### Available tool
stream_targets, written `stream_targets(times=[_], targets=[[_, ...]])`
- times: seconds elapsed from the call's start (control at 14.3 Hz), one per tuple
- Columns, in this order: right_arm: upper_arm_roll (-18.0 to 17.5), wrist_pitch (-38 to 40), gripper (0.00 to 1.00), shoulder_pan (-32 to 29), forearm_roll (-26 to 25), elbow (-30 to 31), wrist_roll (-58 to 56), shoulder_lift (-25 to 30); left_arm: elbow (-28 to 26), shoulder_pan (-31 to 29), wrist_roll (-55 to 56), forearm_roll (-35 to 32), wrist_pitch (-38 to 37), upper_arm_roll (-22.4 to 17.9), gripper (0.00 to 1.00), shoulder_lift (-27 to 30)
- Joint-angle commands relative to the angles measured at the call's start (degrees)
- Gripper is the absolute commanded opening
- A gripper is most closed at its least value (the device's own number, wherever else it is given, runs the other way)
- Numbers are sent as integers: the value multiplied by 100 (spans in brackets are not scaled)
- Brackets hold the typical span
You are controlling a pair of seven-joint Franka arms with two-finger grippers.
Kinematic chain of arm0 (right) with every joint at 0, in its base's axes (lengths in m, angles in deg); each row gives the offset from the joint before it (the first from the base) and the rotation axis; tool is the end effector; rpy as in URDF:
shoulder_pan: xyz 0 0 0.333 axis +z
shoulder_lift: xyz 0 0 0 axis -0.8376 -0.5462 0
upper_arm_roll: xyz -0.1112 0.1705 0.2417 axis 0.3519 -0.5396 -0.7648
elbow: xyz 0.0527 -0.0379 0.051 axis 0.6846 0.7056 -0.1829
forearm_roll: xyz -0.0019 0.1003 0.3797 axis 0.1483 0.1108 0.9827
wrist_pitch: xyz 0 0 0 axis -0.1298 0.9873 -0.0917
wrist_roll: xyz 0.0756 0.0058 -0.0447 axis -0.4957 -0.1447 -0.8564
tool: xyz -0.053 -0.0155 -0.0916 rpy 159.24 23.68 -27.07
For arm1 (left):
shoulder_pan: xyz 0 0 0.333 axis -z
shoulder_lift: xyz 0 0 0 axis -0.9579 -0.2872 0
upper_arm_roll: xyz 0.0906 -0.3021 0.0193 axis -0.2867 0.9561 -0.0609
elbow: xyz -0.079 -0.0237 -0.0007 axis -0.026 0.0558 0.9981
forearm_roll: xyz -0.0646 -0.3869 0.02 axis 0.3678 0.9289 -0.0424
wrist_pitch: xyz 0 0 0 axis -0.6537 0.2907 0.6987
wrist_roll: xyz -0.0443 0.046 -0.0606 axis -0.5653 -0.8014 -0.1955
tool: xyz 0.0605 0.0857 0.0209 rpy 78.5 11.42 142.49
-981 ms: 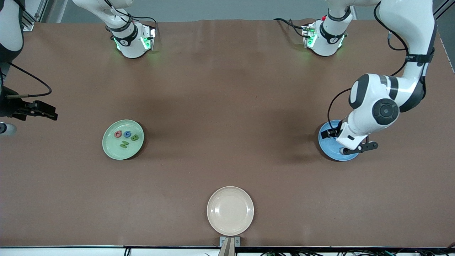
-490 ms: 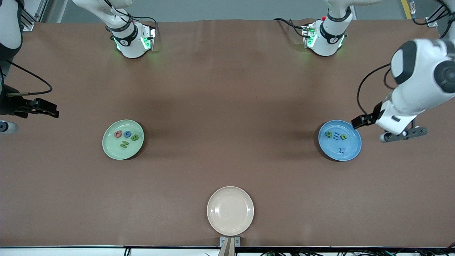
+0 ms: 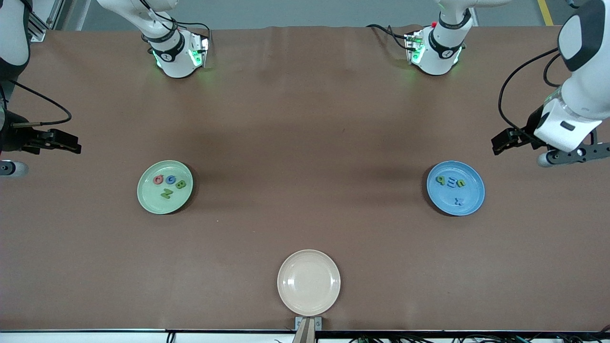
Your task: Sort upper and lower case letters into plates
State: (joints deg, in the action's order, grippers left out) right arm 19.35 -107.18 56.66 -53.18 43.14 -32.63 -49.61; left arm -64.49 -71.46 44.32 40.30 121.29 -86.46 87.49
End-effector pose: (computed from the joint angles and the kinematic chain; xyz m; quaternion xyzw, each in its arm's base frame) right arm 0.5941 -0.0333 0.5744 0.9977 0.0071 -0.0660 0.0161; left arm 0.5566 -0.0436 0.5463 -0.9984 -0.0519 -0.0057 0.0235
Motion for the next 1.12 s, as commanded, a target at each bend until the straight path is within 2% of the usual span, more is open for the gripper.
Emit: stream_targets(times=[0.0,0.42,0.7,0.84,0.98,1.05], targets=[[-58,115,100,-47,69,-139,13,-35,0,-18,-183,135,-149,14,100,270],[-67,219,100,-47,86,-183,-31,0,35,61,-244,206,-157,5,100,402],[-58,291,100,-47,147,71,-57,298,323,96,-675,206,-472,-223,100,481],[-32,151,100,-73,288,387,-75,544,544,244,-736,206,-719,-451,100,481],[-32,132,100,-56,280,467,-101,694,676,517,-859,206,-859,-855,100,481],[-32,132,100,-56,279,528,-110,756,755,483,-938,206,-974,-874,100,481]])
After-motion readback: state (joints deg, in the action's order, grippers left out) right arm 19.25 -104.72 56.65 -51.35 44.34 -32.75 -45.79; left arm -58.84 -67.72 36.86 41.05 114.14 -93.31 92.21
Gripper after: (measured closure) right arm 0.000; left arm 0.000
